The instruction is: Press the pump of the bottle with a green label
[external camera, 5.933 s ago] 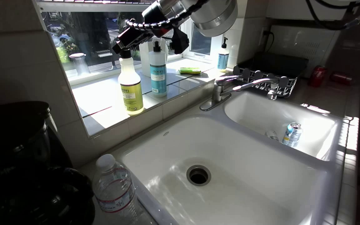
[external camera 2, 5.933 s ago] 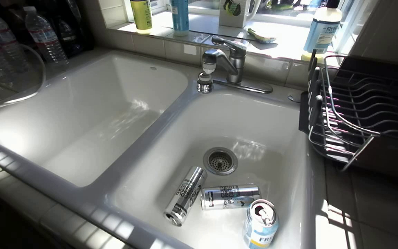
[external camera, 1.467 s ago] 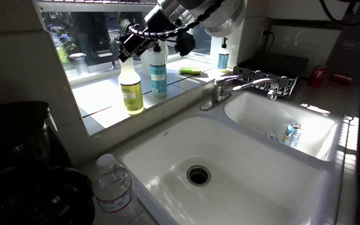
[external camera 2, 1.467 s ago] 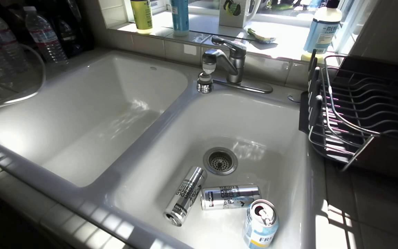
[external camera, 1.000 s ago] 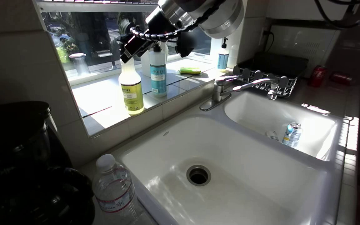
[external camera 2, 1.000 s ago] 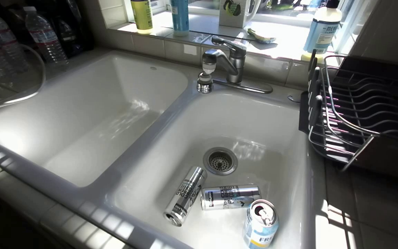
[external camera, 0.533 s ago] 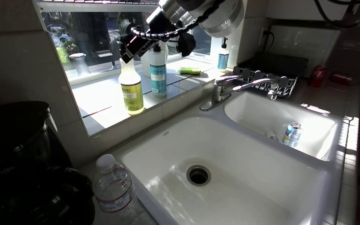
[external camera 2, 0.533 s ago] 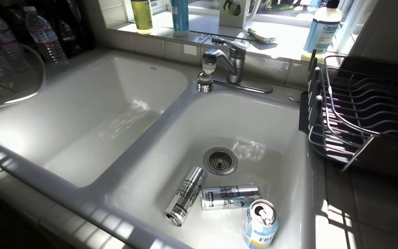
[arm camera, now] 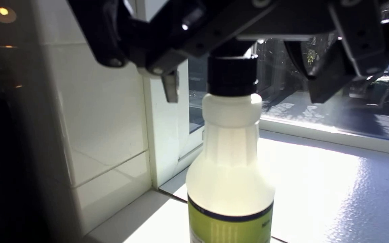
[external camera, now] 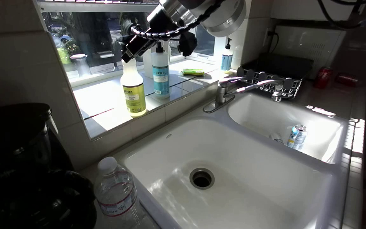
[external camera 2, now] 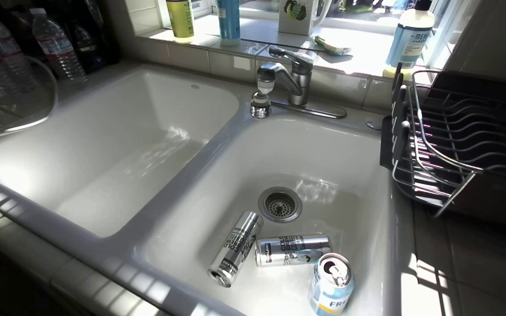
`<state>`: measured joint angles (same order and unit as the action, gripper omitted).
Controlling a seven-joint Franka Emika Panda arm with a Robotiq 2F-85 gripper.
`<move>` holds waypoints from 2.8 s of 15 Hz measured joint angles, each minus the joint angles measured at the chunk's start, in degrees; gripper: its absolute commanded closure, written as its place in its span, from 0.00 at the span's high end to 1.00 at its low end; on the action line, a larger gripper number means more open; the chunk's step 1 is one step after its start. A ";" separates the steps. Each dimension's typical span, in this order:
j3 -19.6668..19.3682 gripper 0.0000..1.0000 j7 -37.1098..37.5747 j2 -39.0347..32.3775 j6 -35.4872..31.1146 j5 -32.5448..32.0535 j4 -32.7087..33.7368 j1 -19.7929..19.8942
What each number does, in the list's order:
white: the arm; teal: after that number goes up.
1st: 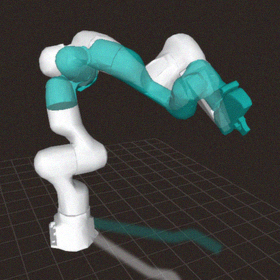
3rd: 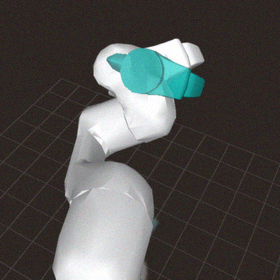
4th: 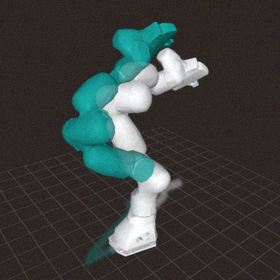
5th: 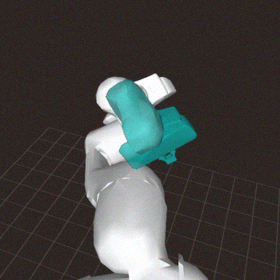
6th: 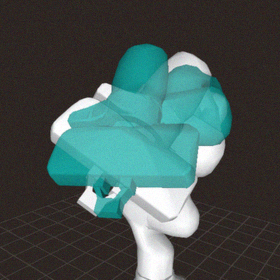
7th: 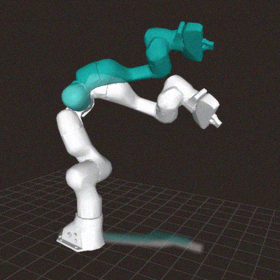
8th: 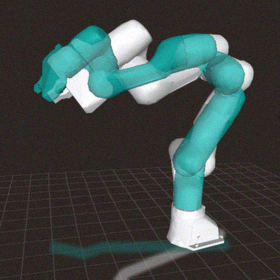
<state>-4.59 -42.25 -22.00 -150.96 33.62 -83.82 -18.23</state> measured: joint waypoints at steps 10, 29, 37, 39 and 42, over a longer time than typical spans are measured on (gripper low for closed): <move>0.00 0.88 -0.91 -0.20 0.00 -0.01 0.54 0.04; -0.06 0.61 -1.48 -0.52 0.00 -0.03 1.24 0.23; -0.06 0.29 -1.48 -0.58 0.00 -0.03 1.44 0.31; -0.06 0.23 -1.48 -0.59 0.00 -0.03 1.53 0.34; -0.06 0.17 -1.48 -0.70 0.00 -0.03 1.72 0.44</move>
<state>-4.65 -43.74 -22.70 -150.96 33.59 -82.10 -17.79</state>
